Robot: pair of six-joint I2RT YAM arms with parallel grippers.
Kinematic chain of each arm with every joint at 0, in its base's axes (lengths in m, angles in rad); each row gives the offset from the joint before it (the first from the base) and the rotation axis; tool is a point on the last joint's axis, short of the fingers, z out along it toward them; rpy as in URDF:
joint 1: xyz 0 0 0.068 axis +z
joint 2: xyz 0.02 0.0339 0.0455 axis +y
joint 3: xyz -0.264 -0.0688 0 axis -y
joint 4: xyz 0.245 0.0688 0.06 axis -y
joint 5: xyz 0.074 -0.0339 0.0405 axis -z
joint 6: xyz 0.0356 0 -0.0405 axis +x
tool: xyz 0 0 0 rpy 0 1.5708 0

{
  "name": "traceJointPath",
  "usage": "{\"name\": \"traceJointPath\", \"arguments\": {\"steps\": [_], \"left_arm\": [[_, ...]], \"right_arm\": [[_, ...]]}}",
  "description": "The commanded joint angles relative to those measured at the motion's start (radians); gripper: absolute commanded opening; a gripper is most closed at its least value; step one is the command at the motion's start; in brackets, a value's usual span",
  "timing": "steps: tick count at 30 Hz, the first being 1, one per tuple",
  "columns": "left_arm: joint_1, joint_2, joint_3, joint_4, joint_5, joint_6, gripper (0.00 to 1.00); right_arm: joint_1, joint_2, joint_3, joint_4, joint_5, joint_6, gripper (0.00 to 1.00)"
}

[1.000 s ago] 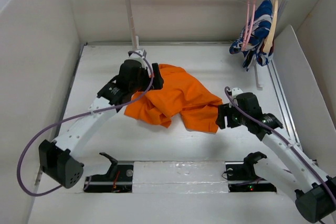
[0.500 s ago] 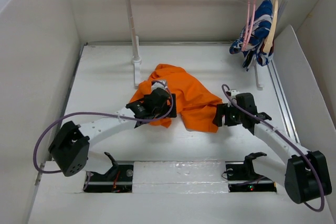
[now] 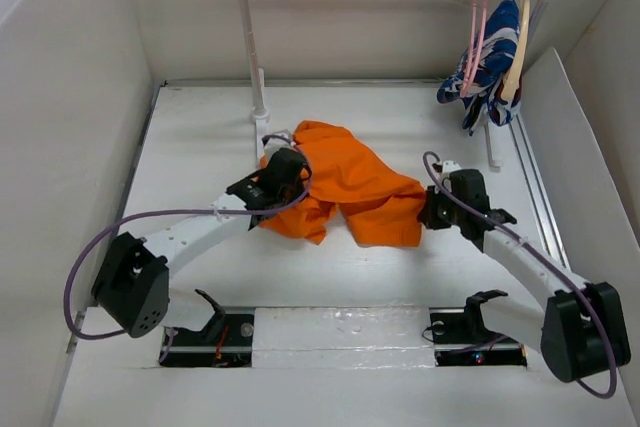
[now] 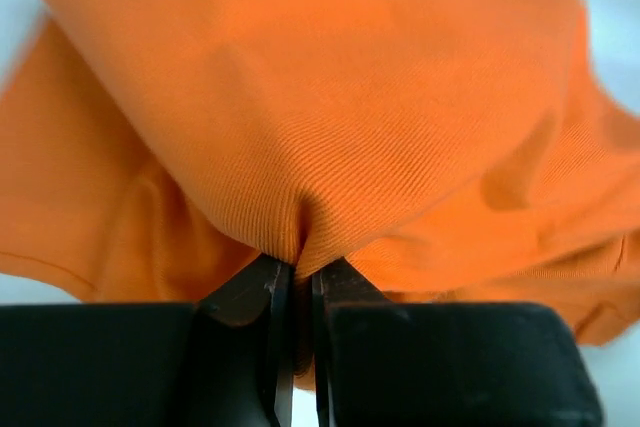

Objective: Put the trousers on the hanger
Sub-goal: Flatten out the trousers at the center of the board.

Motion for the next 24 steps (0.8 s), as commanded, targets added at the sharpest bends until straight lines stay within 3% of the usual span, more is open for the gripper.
{"name": "traceJointPath", "arguments": {"steps": [1, 6, 7, 11, 15, 18, 19, 20, 22, 24], "left_arm": [[0.101, -0.118, 0.108, -0.015, -0.057, 0.045, 0.00], [0.228, -0.195, 0.350, -0.116, -0.038, 0.099, 0.00], [0.244, -0.189, 0.402, -0.132, -0.052, 0.124, 0.00], [0.397, -0.114, 0.792, -0.230, 0.032, 0.154, 0.00], [0.411, -0.064, 1.008, -0.317, 0.019, 0.178, 0.00], [0.411, -0.141, 0.911, -0.325, 0.002, 0.156, 0.00], [0.411, -0.273, 0.696, -0.318, -0.039, 0.128, 0.00], [0.411, -0.275, 0.694, -0.317, -0.040, 0.128, 0.00], [0.411, -0.418, 0.478, -0.330, -0.121, 0.077, 0.00], [0.411, -0.544, 0.368, -0.382, -0.212, 0.028, 0.00]], "right_arm": [[0.030, -0.122, 0.184, -0.053, 0.141, -0.022, 0.00], [0.078, -0.205, 0.458, -0.251, 0.287, -0.086, 0.00], [0.087, -0.198, 0.577, -0.276, 0.319, -0.099, 0.00], [0.108, -0.106, 0.952, -0.452, 0.425, -0.202, 0.00], [0.209, -0.107, 1.143, -0.559, 0.532, -0.240, 0.00], [0.250, -0.266, 0.967, -0.616, 0.406, -0.202, 0.00], [0.250, -0.385, 0.753, -0.720, 0.174, -0.171, 0.00], [0.250, -0.386, 0.750, -0.721, 0.172, -0.171, 0.00], [0.250, -0.465, 0.630, -0.831, -0.039, -0.120, 0.00], [0.250, -0.529, 0.481, -0.926, -0.241, -0.108, 0.00]]}}
